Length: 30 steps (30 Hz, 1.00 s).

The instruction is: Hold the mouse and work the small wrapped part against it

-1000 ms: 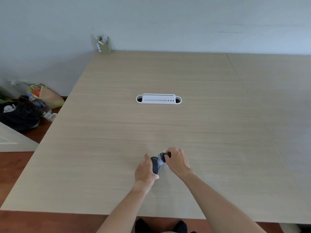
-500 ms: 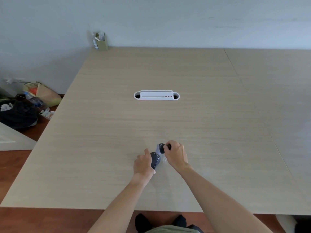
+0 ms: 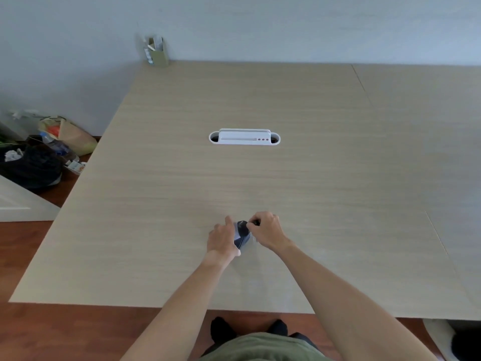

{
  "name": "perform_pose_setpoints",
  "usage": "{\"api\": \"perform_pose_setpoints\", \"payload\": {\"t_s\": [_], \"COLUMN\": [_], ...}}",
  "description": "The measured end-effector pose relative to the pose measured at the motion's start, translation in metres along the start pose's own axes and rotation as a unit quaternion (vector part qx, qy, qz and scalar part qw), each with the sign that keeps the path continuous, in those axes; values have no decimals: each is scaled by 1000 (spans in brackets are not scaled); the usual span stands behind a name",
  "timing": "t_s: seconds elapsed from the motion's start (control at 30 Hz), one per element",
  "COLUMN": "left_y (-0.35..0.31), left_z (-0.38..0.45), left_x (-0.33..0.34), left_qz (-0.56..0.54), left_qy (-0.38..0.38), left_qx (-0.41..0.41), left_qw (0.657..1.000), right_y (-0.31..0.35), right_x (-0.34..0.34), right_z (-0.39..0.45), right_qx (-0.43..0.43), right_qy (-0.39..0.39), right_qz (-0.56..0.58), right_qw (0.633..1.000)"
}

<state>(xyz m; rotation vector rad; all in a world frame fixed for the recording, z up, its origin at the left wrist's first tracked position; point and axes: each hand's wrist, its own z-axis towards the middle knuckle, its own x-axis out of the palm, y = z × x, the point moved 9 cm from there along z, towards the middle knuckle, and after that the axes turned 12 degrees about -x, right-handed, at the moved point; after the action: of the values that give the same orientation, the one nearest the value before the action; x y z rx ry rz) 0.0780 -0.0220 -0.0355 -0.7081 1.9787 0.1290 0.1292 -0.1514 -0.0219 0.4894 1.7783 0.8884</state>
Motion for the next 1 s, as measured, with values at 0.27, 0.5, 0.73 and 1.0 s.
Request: {"api": "perform_pose_setpoints", "payload": {"t_s": [0.27, 0.5, 0.73, 1.0], "left_y": [-1, 0, -2, -1], "left_z": [-6, -6, -7, -5], "left_x": [-4, -10, -12, -11], "left_qz": [21, 36, 48, 57], "left_qy": [10, 4, 3, 7], "left_qx": [8, 19, 34, 39], "left_qw": [1000, 999, 998, 998], "right_y": [-7, -11, -32, -19], "right_x": [-9, -25, -12, -20], "right_z": [-3, -5, -13, -12], "right_qx": [33, 29, 74, 50], "right_qy": [-26, -76, -35, -75], "right_qz": [8, -44, -3, 79], "right_qw": [999, 996, 997, 993]}}
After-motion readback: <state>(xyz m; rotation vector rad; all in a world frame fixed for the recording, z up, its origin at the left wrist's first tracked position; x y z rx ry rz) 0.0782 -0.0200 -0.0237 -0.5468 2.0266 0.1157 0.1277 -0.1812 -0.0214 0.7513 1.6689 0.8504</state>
